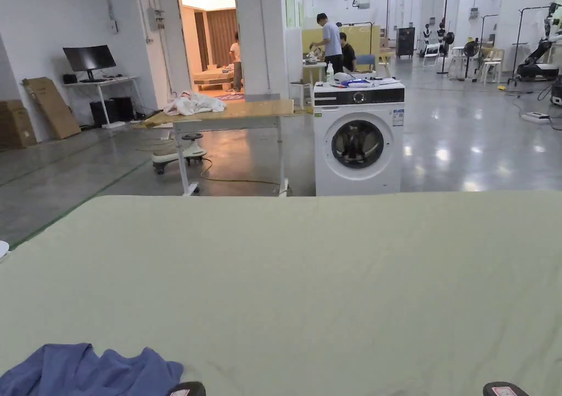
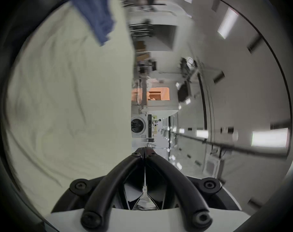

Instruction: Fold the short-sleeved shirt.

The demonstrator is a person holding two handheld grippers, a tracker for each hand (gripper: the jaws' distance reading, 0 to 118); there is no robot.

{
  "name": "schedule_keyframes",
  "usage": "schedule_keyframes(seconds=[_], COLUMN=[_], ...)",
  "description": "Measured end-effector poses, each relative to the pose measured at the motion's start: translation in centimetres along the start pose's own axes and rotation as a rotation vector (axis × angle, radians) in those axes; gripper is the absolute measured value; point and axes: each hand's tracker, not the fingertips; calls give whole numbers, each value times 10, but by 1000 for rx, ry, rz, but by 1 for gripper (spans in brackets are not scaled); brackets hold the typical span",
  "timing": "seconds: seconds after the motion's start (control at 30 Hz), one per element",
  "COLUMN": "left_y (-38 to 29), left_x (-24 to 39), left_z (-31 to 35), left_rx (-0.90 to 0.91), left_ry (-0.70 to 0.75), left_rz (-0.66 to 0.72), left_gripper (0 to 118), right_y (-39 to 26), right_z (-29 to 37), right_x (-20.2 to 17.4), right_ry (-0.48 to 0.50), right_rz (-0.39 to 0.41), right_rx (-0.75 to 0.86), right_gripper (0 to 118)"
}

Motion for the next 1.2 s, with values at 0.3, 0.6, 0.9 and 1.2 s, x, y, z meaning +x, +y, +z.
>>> schedule_keyframes(seconds=[0.3, 0.6, 0.9, 1.2], left_y=[-43, -73, -67, -61], left_x=[-72, -58, -66, -72], left_z=[-6, 1, 5, 7], left_rx=[5, 88, 93, 101], left_ry=[34, 4, 29, 41], left_rz=[1136, 1716, 1637, 1588], left_gripper=[0, 0, 0, 0], right_y=[-35, -81, -71, -67], right_z=[-12, -3, 1, 1], right_x=[57, 48, 50, 50], right_ry=[-24, 16, 22, 29], right_rz=[-1059, -1762, -1730, -1720], right_rx=[-179, -152, -111, -88], right_gripper=[0, 0, 0, 0])
